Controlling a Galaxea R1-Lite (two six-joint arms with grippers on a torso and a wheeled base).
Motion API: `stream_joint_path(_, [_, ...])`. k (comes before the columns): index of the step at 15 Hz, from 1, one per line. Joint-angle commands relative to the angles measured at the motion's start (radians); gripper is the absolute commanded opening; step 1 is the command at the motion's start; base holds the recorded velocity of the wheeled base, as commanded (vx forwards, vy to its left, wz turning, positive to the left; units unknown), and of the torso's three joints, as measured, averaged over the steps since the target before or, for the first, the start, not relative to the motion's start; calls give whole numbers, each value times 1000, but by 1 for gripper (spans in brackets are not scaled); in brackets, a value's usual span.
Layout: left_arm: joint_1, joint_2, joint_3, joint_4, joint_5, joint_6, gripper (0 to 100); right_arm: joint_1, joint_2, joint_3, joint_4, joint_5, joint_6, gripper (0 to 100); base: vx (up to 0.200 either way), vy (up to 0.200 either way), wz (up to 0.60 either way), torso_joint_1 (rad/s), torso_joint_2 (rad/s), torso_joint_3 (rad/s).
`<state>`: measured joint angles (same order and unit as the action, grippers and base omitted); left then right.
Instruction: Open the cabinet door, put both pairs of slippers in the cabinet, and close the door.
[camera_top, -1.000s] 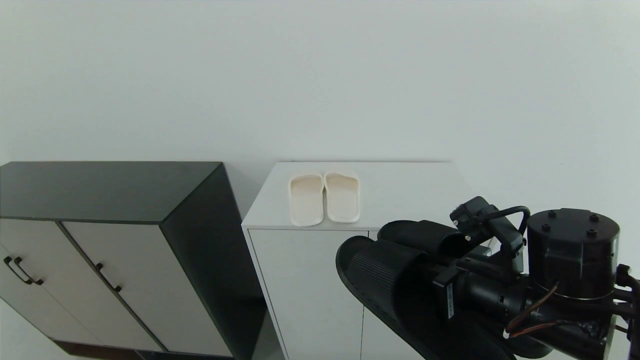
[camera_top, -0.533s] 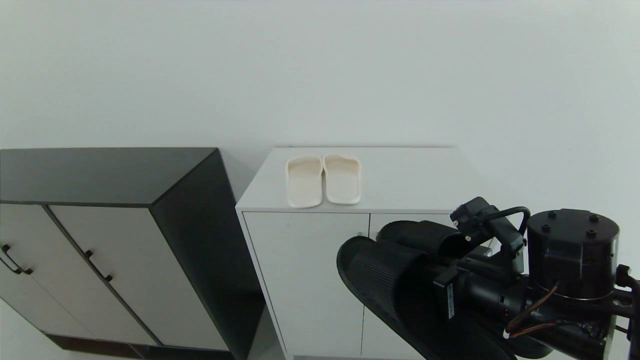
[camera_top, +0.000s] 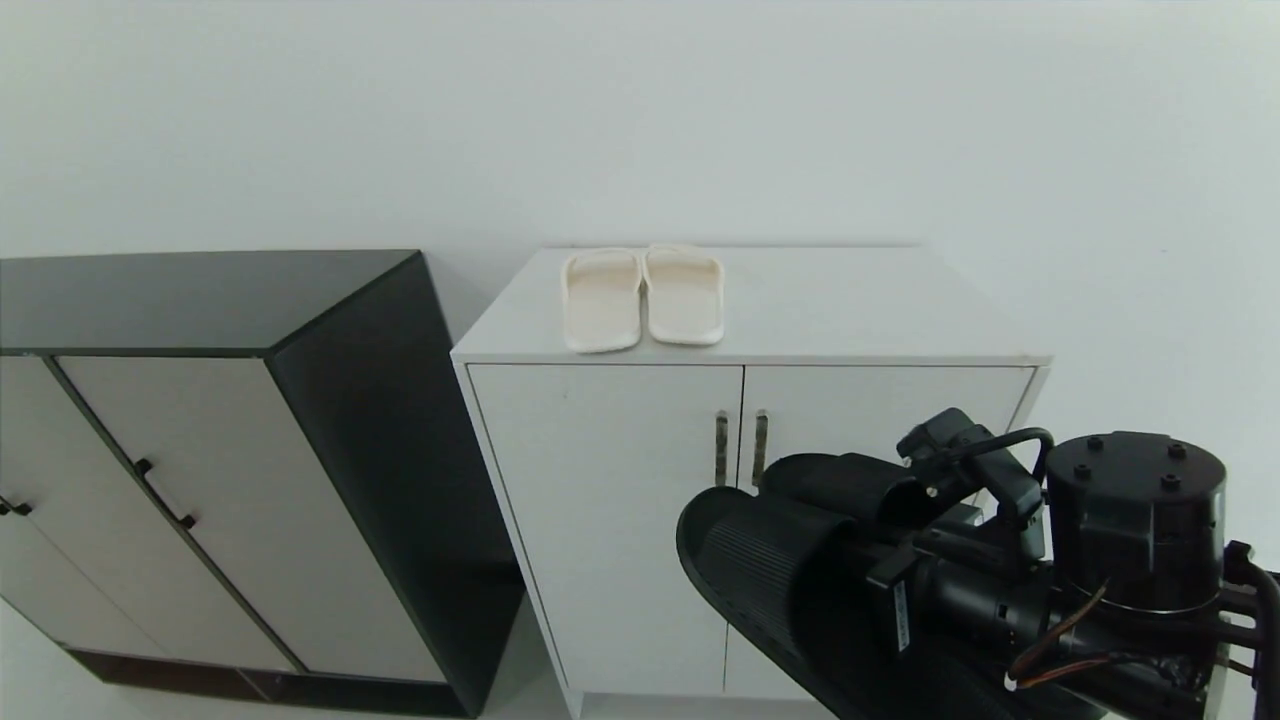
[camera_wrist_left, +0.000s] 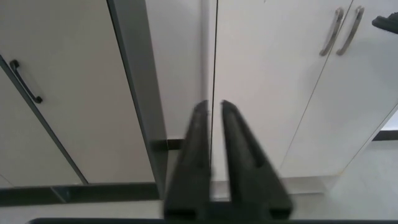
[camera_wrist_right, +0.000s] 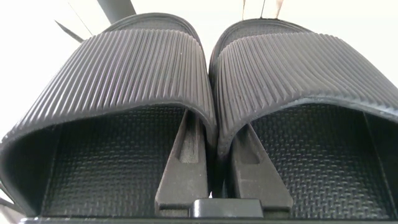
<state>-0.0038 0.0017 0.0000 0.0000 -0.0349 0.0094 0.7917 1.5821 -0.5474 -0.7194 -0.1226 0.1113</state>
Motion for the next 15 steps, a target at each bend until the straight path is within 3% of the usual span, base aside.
stream_joint_path(1, [-1,0,0,0,1,0,100,0,12,3,-2,-2,1,0,0,0,0,-193,515,330])
stream_joint_path(12, [-1,0,0,0,6,4,100,6,7,27,-3,-2,-1,0,0,0,0,-154,477,326])
stream_joint_path(14, [-2,0,0,2,-3,38,100,9,6,29,-3,-3,-1,0,0,0,0,-93,456,368])
stream_joint_path(15, [-2,4,0,3,-10,37,100,12,-4,29,-3,-3,-1,0,0,0,0,-71,452,369])
